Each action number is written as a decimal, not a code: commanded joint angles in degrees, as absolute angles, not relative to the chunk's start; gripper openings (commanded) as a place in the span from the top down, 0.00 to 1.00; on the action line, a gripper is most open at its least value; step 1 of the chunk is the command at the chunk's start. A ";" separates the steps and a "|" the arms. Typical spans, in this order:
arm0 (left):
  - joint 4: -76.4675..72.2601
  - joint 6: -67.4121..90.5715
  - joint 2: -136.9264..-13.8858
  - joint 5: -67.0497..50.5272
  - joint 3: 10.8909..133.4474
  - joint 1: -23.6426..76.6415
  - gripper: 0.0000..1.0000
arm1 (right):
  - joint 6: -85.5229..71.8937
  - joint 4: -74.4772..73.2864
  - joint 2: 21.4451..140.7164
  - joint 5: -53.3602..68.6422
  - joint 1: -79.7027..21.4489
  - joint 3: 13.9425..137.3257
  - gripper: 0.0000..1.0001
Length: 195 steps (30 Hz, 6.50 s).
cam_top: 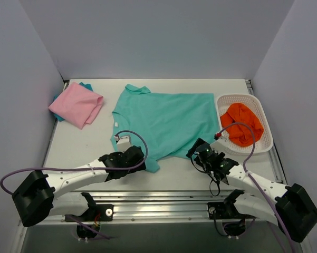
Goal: Fold and stack the t-shirts
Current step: Flatten the tshirt out
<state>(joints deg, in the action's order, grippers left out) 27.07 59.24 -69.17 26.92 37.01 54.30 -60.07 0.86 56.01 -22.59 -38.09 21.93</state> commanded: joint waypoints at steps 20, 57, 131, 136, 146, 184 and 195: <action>21.71 53.88 -74.36 26.10 36.56 47.29 0.04 | -55.46 2.19 57.74 -20.05 -22.50 22.15 0.06; 14.86 50.10 -73.30 20.66 31.82 39.64 0.04 | -55.46 10.27 70.56 -12.66 -22.41 21.01 0.94; 28.30 62.93 -57.39 22.58 28.65 48.34 0.12 | -50.19 -2.11 51.85 -6.59 -18.10 24.52 0.23; 25.84 64.07 -62.57 25.66 29.35 48.43 0.13 | -49.57 -1.58 52.91 -7.38 -18.11 24.70 0.24; 20.30 66.88 -72.24 31.64 31.72 48.69 0.18 | -48.69 1.49 56.77 -7.65 -18.11 25.14 0.24; 23.10 48.86 -77.11 31.37 51.34 35.76 0.17 | -47.11 3.95 56.42 -8.09 -18.19 23.91 0.24; 34.64 55.10 -54.14 34.46 42.55 45.43 0.18 | -47.37 5.89 57.92 -7.38 -18.90 23.20 0.26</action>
<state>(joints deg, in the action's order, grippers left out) 31.20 52.73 -53.15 34.48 46.06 44.34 -47.86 5.41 58.28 -6.31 -18.48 23.27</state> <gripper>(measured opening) 0.827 0.746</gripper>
